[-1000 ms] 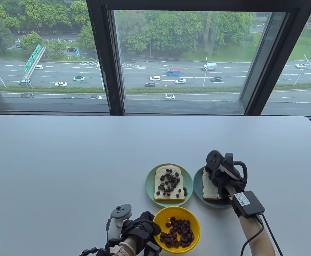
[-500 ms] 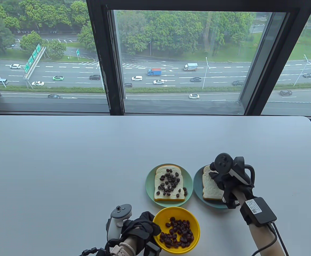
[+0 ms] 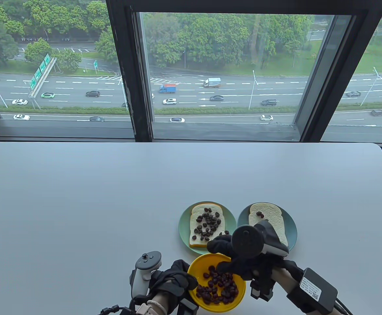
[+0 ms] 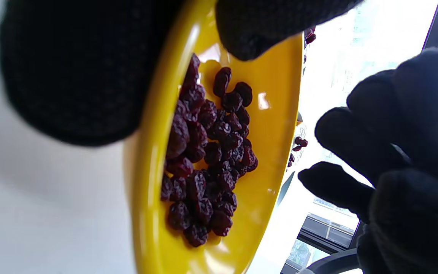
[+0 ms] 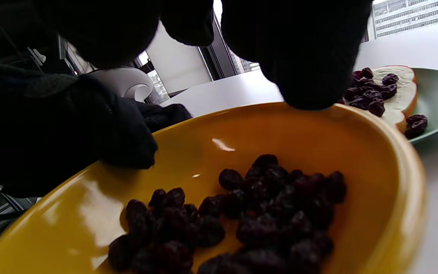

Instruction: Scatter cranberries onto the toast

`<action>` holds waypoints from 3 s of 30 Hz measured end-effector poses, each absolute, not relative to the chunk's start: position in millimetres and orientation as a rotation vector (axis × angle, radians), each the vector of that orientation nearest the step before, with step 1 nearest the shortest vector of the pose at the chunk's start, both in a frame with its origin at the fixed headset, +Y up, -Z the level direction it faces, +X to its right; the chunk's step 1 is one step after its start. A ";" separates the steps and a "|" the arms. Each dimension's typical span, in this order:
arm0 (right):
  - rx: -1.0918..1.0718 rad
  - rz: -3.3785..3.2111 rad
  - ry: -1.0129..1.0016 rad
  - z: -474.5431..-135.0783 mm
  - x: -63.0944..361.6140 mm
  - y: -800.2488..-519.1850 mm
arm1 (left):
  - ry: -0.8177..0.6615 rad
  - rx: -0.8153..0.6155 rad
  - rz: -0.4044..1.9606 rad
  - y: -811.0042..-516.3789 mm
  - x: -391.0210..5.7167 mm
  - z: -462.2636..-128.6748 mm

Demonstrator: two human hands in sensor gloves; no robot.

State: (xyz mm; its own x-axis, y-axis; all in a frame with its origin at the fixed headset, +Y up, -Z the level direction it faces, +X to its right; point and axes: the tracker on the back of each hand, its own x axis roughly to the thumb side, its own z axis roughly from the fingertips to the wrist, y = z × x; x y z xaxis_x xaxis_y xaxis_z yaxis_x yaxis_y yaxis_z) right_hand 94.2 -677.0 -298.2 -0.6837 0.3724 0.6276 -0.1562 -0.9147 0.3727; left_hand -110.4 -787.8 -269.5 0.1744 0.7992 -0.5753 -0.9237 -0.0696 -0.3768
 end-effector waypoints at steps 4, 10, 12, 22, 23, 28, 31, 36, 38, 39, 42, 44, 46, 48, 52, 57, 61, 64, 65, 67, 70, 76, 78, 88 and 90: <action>1.156 2.846 0.534 -279.8 81.6 -693.2 | 0.179 -0.769 1.483 -782.5 -109.1 -267.8; 1.140 2.860 0.638 -265.4 69.5 -713.5 | 0.185 -0.741 1.485 -778.7 -104.9 -262.8; 1.169 2.919 0.619 -264.0 64.2 -719.4 | 0.186 -0.747 1.469 -780.2 -105.4 -261.0; 1.239 3.064 0.230 -256.8 52.5 -718.6 | 0.176 -0.768 1.489 -782.0 -101.2 -259.6; 1.243 3.062 0.219 -256.8 52.8 -718.8 | 0.175 -0.773 1.484 -782.5 -101.2 -259.8; 1.220 3.026 0.118 -257.9 57.2 -714.7 | 0.193 -0.782 1.495 -784.9 -102.4 -261.5; 1.213 3.018 0.059 -258.2 60.1 -711.5 | 0.182 -0.769 1.456 -783.7 -102.6 -264.1; 1.154 2.943 0.035 -261.2 69.1 -705.7 | 0.211 -0.788 1.436 -786.5 -104.6 -263.5; 1.123 2.904 0.031 -263.0 73.6 -702.4 | 0.216 -0.787 1.439 -786.9 -105.5 -263.7; 1.108 2.884 0.024 -264.0 75.8 -700.2 | 0.214 -0.787 1.441 -786.6 -106.0 -264.3; 1.073 2.831 0.044 -266.7 80.7 -692.7 | 0.213 -0.779 1.427 -785.7 -106.6 -265.5; 1.034 2.787 0.048 -268.8 83.6 -687.2 | 0.211 -0.786 1.394 -786.8 -106.8 -265.1; 1.002 2.754 0.072 -271.9 85.1 -681.8 | 0.206 -0.803 1.400 -788.0 -105.9 -264.4; 0.982 2.732 0.079 -275.1 86.9 -676.1 | 0.205 -0.812 1.423 -788.2 -105.3 -264.5; 0.891 2.711 0.042 -289.7 98.7 -659.8 | 0.199 -0.824 1.474 -787.0 -103.4 -264.4; 0.654 2.669 -0.034 -323.8 132.2 -641.2 | 0.189 -0.841 1.466 -787.9 -101.8 -264.2; 0.336 2.715 -0.087 -365.8 172.7 -645.4 | 0.192 -0.851 1.475 -787.3 -100.9 -263.5; 0.045 2.719 -0.074 -402.6 208.0 -666.5 | 0.194 -0.858 1.480 -786.2 -100.4 -262.6; -0.048 2.706 -0.052 -414.1 219.6 -676.4 | 0.195 -0.857 1.481 -786.0 -100.4 -262.6; -0.162 2.698 -0.037 -428.2 233.9 -691.7 | 0.196 -0.857 1.481 -786.3 -100.5 -263.2; -0.291 2.718 -0.028 -446.3 251.4 -717.1 | 0.199 -0.859 1.483 -786.0 -100.6 -263.5; -0.379 2.747 0.004 -462.3 259.4 -737.0 | 0.199 -0.873 1.477 -785.6 -100.8 -263.5; -0.370 2.759 0.019 -463.6 257.4 -740.1 | 0.199 -0.876 1.475 -785.5 -101.0 -263.7; -0.232 2.845 0.014 -455.2 250.6 -739.4 | 0.205 -0.878 1.466 -785.4 -101.9 -263.4; -0.211 2.834 0.015 -452.3 253.0 -738.3 | 0.198 -0.876 1.464 -784.4 -101.6 -263.3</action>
